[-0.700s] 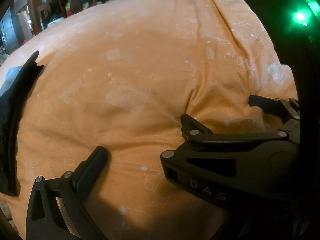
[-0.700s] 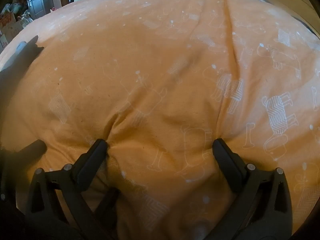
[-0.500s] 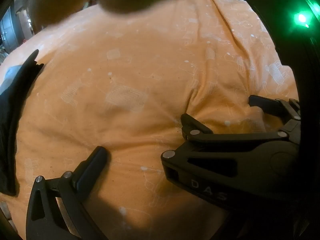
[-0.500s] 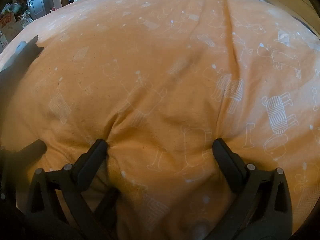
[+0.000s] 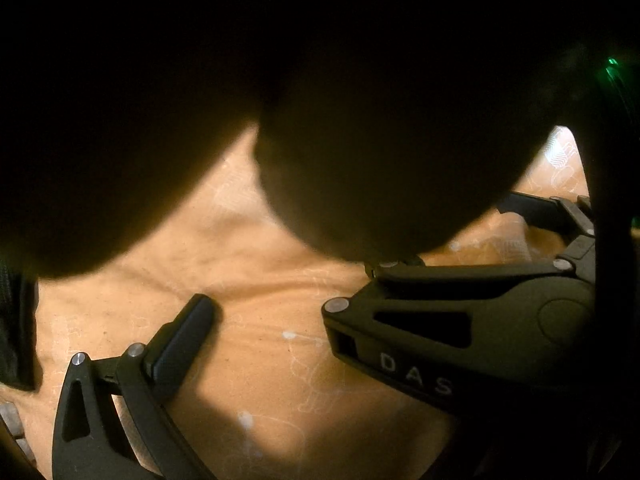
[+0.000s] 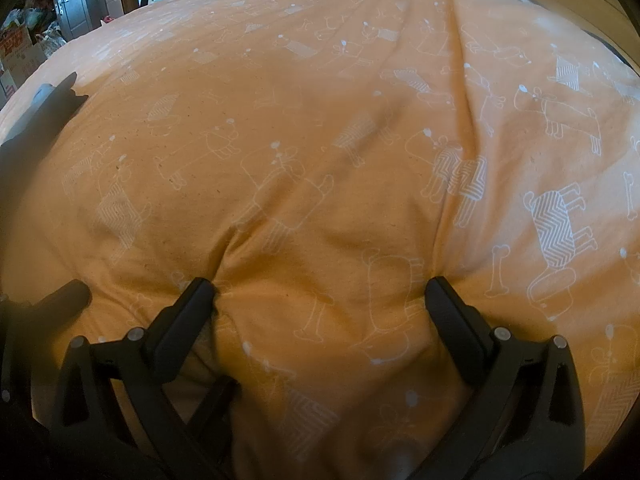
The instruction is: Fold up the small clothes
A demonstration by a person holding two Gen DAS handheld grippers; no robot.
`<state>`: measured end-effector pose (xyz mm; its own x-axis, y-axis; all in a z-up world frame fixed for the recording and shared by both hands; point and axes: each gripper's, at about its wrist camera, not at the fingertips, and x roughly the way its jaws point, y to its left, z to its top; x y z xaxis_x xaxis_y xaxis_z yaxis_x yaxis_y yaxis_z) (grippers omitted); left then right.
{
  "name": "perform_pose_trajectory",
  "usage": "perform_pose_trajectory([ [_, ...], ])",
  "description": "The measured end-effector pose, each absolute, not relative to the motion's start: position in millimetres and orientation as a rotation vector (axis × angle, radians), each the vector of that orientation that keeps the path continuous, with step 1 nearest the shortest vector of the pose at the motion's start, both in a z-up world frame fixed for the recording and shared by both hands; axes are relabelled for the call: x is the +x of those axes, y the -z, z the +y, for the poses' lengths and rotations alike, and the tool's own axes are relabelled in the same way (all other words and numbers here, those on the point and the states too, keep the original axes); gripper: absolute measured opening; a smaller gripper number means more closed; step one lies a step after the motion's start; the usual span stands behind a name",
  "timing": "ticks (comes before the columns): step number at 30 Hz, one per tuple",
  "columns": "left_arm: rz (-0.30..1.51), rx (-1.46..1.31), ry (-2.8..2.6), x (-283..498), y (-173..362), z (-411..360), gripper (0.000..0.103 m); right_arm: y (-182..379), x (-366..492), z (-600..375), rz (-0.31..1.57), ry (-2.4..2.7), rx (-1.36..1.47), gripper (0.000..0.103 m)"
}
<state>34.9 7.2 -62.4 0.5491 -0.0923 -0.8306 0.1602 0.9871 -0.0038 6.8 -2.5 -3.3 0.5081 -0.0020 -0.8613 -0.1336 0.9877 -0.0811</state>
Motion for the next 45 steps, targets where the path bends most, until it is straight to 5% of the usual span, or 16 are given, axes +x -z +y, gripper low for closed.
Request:
perform_pose_trajectory([
  [45,0.937,0.079,0.141,31,54,4,0.103,1,3,-1,1.029,-0.080,-0.143,0.103],
])
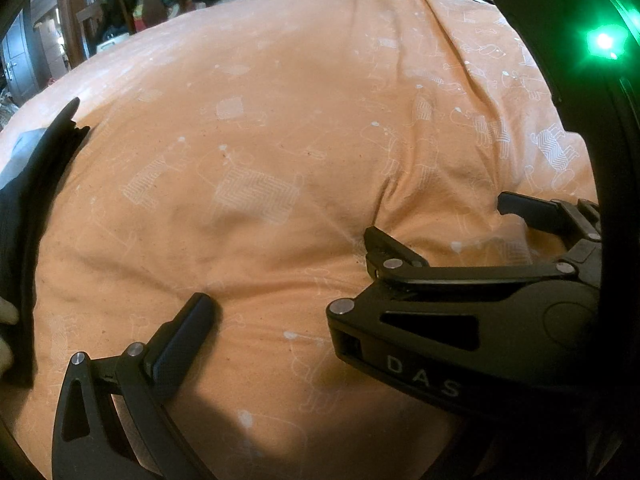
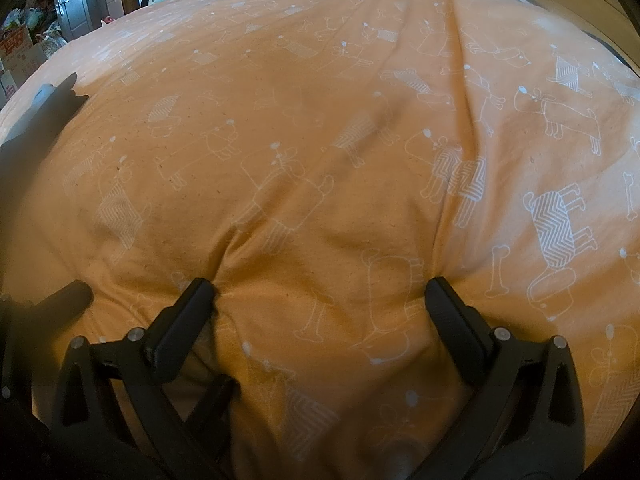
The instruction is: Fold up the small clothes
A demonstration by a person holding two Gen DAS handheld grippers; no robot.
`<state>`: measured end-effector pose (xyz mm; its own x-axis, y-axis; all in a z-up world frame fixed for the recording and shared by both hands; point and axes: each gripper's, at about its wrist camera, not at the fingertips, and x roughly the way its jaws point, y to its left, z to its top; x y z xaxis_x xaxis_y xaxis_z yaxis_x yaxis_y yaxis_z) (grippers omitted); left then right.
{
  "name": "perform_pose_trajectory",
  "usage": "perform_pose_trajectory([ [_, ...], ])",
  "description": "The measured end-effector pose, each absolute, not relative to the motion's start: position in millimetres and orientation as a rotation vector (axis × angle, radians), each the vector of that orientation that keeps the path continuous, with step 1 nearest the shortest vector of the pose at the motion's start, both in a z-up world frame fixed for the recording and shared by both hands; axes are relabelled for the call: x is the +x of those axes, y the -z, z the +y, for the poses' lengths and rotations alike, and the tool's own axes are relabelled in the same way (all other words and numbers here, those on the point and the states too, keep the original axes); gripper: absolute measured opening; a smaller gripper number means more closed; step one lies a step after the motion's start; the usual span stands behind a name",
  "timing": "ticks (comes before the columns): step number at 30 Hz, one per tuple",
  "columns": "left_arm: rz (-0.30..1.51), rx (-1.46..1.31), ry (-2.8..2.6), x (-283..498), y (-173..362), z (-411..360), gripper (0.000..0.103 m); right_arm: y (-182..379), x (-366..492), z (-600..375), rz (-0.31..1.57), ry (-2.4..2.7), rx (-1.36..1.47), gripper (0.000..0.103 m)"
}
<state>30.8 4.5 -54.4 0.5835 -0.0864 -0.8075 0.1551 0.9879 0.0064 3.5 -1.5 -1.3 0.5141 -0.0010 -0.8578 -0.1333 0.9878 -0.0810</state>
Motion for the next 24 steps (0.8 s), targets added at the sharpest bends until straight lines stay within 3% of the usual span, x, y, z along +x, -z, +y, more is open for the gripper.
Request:
perform_pose_trajectory([
  [24,0.945,0.091,0.135,28.1,49.4,2.6,0.103,0.7,2.8,-2.0,1.021,-0.082,-0.139,0.103],
])
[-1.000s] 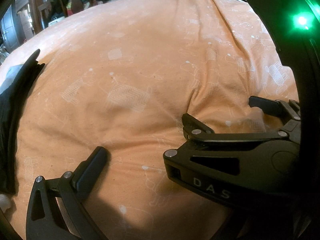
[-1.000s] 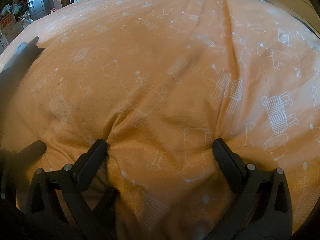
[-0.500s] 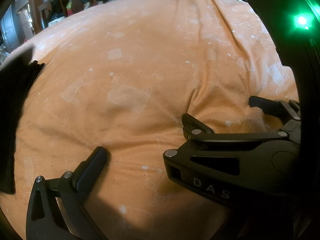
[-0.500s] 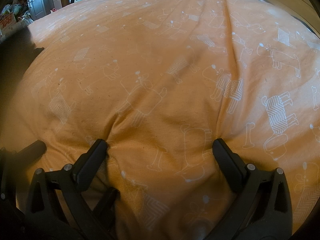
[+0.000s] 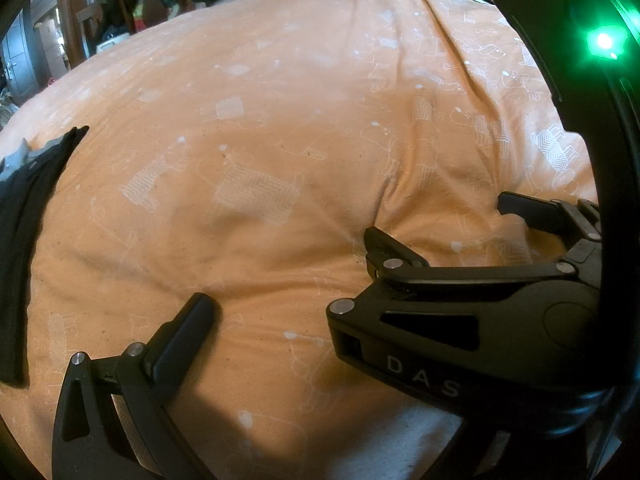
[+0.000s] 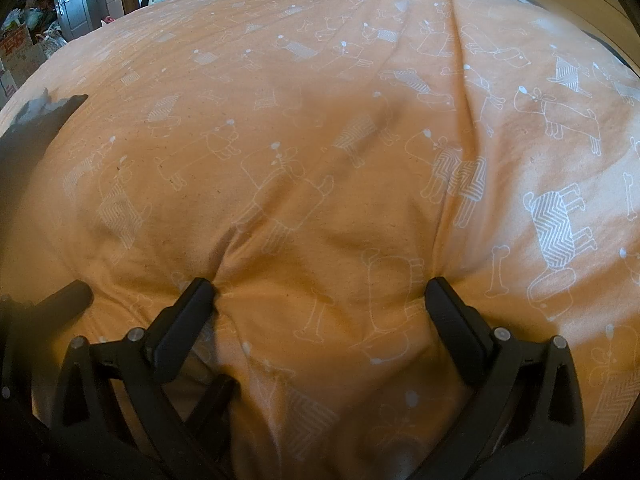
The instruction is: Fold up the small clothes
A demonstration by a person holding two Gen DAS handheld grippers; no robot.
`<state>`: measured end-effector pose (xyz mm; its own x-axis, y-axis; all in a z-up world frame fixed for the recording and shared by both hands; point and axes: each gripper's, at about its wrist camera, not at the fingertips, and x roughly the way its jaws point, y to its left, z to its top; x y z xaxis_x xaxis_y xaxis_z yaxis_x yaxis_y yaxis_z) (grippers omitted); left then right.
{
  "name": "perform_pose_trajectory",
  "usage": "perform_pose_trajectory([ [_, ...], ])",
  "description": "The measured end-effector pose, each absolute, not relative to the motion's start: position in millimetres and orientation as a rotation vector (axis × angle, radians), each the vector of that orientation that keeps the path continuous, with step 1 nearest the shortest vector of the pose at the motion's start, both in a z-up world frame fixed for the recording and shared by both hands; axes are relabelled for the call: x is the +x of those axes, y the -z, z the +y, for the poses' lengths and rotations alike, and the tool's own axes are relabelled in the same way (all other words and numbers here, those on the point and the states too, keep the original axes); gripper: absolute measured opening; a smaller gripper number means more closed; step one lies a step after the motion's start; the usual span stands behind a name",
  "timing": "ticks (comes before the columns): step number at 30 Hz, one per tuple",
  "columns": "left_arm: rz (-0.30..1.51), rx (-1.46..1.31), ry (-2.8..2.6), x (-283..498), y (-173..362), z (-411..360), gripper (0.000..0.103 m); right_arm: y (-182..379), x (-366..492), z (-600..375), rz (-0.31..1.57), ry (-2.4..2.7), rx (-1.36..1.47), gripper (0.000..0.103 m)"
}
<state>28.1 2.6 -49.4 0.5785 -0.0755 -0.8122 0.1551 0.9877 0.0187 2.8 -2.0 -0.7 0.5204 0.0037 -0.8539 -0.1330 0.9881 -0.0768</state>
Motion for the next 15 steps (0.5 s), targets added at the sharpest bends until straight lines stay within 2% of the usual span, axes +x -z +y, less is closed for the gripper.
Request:
perform_pose_trajectory([
  [15,0.955,0.088,0.136,29.1,51.3,3.6,0.103,-0.4,1.0,-1.8,1.015,-0.083,-0.137,0.103],
])
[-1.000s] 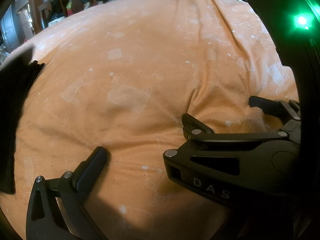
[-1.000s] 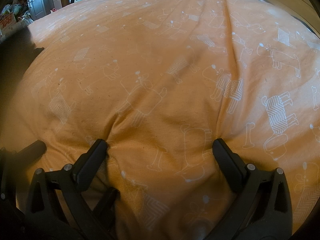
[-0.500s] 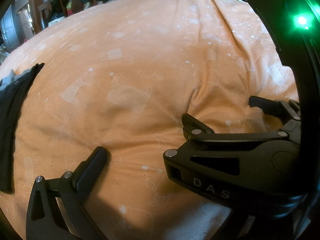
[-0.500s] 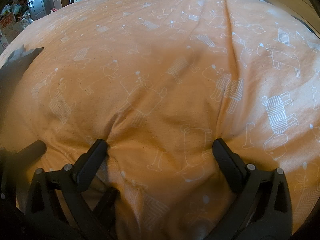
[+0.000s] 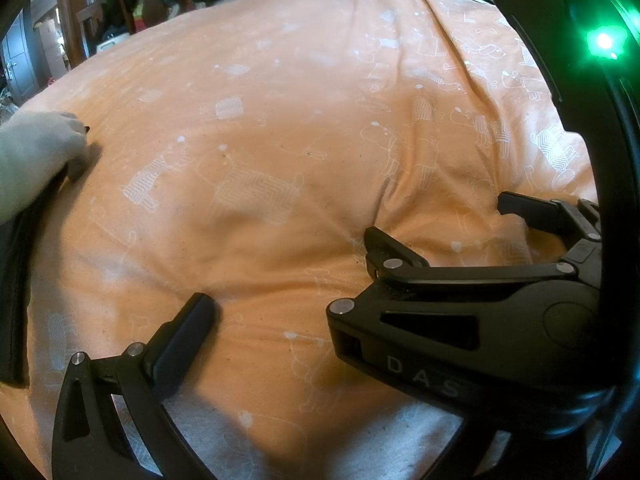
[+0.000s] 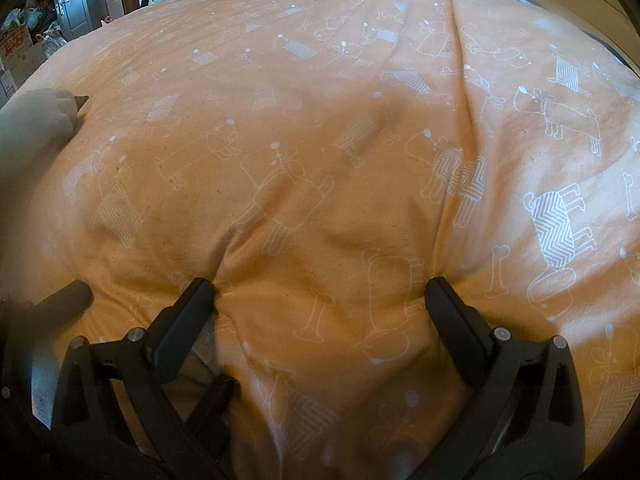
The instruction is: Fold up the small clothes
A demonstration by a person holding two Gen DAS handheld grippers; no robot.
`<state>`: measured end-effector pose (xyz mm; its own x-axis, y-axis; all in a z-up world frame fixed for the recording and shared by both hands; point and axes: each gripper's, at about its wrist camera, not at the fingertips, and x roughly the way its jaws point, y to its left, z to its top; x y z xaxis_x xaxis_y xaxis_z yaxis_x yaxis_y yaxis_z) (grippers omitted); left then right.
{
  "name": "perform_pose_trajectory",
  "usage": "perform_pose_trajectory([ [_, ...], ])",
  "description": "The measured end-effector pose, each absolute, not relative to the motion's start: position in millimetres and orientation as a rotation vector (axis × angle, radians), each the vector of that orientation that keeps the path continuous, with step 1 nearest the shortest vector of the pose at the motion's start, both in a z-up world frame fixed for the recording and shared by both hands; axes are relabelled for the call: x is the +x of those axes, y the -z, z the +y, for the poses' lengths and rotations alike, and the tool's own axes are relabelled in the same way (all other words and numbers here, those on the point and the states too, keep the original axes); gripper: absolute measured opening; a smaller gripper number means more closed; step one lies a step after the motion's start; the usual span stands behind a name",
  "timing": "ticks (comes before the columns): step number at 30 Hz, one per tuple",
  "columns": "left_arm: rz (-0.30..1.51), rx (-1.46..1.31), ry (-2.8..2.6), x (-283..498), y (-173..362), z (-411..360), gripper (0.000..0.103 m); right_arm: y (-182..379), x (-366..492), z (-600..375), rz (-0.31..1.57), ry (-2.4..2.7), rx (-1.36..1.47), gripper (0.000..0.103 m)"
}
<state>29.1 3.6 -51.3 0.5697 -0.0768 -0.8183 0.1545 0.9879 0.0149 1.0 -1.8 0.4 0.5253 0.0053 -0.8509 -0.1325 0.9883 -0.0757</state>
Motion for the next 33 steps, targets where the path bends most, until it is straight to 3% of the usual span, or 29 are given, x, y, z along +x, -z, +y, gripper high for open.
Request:
perform_pose_trajectory([
  [33,0.958,0.092,0.135,28.9,51.8,3.2,0.103,-0.2,1.5,-2.7,1.026,-0.081,-0.142,0.103],
])
